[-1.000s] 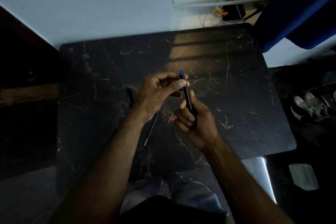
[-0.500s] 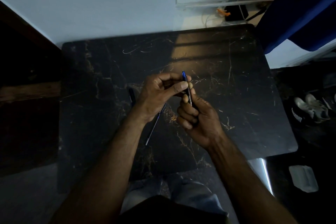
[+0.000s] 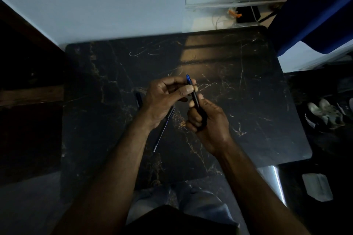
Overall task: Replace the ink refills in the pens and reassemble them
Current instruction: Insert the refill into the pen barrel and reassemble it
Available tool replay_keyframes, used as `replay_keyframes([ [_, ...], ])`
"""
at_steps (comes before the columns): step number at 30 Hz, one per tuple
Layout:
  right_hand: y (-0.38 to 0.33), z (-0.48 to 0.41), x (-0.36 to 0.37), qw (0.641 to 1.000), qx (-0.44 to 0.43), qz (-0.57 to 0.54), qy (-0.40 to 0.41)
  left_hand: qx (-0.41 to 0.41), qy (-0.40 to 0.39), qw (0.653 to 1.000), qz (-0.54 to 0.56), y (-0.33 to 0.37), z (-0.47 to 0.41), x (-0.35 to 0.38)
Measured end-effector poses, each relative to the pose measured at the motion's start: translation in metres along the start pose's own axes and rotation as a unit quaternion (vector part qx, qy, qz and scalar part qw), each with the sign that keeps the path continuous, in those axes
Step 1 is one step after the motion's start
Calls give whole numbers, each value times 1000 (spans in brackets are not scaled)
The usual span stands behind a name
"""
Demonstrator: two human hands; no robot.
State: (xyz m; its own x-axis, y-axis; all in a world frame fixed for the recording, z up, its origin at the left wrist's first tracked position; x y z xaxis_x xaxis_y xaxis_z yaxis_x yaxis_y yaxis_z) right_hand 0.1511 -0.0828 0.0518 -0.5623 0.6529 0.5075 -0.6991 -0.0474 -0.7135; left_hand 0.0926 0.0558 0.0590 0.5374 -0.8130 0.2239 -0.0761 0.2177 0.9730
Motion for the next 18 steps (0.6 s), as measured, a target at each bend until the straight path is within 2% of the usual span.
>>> replay_keyframes([
  [3, -4, 2, -4, 994, -51, 84, 45, 4, 10, 1000, -21, -1, 2, -1],
  [5, -5, 2, -3, 992, -76, 90, 54, -1, 9, 1000, -17, -2, 1, 0],
  [9, 3, 0, 11, 999, -33, -30, -12, -6, -14, 999, 35, -2, -1, 3],
  [13, 8, 3, 20, 986, 40, -138, -90, -11, -43, 996, 74, -3, 0, 5],
  [15, 8, 3, 18, 993, 33, -92, -73, -8, -26, 998, 52, -5, 1, 0],
  [18, 0, 2, 13, 999, -20, 30, -7, 6, -10, 1000, 22, -5, 2, -4],
])
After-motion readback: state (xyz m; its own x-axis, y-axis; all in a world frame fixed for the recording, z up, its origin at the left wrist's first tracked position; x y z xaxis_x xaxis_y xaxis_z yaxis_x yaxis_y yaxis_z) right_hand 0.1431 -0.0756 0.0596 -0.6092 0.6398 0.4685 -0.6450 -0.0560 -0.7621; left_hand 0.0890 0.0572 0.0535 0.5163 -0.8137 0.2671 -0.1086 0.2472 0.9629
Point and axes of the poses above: each hand's wrist, its own z-axis away from the middle knuckle, its own x-axis out of the palm, y = z × x, the point moved 6 cm from there along -z, towards the middle knuckle, and after that the axes turned 2 degrees about x, right-handed, at the moved point
